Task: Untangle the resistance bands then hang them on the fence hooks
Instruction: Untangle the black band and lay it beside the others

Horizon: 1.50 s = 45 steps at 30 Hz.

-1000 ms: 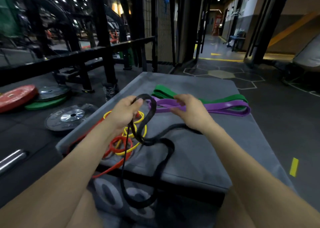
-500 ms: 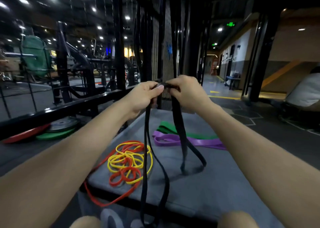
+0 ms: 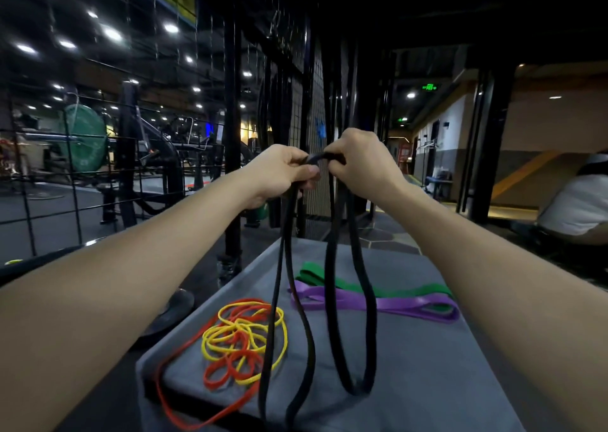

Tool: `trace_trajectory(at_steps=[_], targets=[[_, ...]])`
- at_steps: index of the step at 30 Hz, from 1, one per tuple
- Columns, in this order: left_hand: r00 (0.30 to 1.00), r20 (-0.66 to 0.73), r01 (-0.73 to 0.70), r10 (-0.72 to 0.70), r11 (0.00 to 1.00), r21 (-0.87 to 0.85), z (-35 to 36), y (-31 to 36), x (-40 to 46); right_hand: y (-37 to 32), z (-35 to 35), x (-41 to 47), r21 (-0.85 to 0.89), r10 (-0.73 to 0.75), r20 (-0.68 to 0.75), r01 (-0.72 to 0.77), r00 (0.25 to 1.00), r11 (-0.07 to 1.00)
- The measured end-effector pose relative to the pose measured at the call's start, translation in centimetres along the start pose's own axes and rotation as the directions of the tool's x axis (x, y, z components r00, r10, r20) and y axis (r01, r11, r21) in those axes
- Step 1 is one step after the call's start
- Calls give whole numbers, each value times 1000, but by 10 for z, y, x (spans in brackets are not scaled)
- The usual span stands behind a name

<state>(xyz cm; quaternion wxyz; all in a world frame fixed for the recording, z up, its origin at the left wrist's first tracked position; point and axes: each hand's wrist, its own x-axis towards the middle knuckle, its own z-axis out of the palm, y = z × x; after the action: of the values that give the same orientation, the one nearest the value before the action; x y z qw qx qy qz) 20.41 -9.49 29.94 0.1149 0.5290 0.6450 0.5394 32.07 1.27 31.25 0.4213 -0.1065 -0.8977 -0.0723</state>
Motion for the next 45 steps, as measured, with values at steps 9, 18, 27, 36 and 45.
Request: trace_trajectory(at_steps=[9,18,27,36,45], targets=[[998,33,43,-44,999,13,0,4,0,-2,-2,8,-42,-11,6,12,1000,999],[982,172,3,-75,923,385,-16,7,-4,2,-5,10,-207,-159,173,194,972,959],[999,-3,-53,54,986,156,-15,11,6,-7,-4,17,-76,-1,14,2,1000,997],[990,-85,-108,113,992,61,12,0,8,-9,4,26,37,130,-79,-128,988,991],[995,-104,-9,5,999,-36,58,-22,23,14,12,19,227,314,-180,-272,932,935]])
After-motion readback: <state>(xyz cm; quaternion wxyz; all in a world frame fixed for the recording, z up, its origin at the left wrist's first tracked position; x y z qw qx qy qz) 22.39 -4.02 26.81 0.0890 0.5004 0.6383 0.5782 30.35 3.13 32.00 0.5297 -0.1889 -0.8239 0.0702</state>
